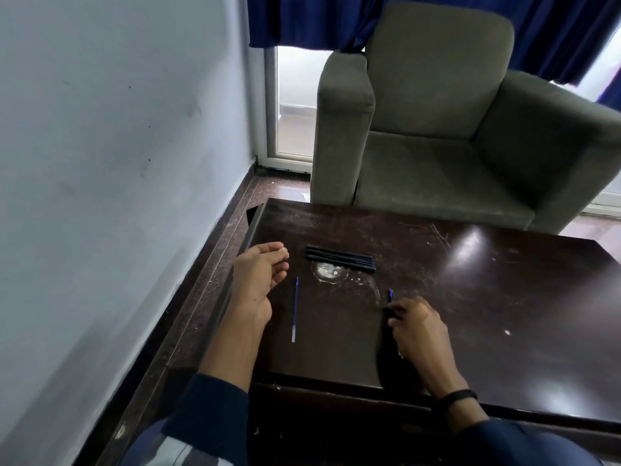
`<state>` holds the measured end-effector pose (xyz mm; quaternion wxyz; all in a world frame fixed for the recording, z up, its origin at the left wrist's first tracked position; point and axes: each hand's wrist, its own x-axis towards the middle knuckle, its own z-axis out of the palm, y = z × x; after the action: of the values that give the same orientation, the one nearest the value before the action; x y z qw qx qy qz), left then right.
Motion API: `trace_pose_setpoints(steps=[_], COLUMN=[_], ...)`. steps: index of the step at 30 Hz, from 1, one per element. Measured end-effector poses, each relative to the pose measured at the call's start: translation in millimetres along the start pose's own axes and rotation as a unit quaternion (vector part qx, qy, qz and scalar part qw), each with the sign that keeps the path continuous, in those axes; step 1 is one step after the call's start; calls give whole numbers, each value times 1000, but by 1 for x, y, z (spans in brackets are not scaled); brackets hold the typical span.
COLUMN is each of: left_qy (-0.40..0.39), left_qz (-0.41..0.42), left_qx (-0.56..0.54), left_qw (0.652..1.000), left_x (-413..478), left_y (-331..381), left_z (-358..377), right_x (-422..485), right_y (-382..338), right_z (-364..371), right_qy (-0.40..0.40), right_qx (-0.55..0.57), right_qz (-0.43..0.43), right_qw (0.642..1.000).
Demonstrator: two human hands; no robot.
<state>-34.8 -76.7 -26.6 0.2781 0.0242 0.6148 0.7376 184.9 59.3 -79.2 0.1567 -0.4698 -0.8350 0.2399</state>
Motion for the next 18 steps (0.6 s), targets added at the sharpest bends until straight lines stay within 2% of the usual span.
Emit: trace_pose_setpoints(steps=[10, 18], left_qy=[8, -12], left_qz=[68, 39], left_qx=[128, 114], left_qw=[989, 993], left_x=[2, 5], left_y=[-5, -8], left_z=[0, -1], right_x=[5, 13], right_y=[9, 14], right_z=[-4, -16], right_qy=[-18, -43], right_qx=[13, 30], right_qz=[16, 50], right_qw=[1000, 997])
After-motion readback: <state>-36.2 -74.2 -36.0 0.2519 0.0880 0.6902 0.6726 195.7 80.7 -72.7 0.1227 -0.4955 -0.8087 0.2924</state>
